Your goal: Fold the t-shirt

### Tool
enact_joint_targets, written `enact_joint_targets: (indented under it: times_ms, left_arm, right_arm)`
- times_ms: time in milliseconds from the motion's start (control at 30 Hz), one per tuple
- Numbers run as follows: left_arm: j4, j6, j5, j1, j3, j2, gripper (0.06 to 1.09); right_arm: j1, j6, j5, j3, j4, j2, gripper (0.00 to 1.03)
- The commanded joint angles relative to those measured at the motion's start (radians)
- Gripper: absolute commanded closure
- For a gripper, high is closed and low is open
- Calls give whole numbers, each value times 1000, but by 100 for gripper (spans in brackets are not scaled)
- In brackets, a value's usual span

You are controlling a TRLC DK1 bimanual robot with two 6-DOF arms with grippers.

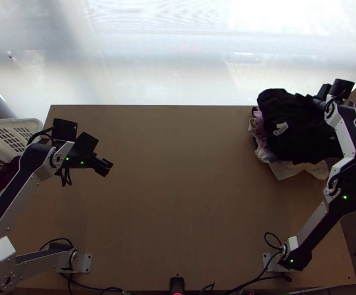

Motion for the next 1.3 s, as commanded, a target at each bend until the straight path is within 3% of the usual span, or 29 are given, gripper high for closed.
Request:
enact_joint_targets:
  times_ms: [0,833,933,1200,1267]
  left_arm:
    - [12,3,1,0,0,12,10]
    - [20,1,-2,-3,1,13,10]
    - [20,3,-2,-1,5,12,10]
    - [20,3,-2,0,9,10,10]
    - [20,3,-2,-1,11,9,10]
  right_arm:
    - [17,-19,-1,58,-71,59,100]
    - [4,-141,85,-142,-4,21,100]
    - [-1,-148,85,-141,-4,-1,94]
    - [1,-155,83,-132,4,-111,94]
    - [8,-157,83,-136,4,-129,83]
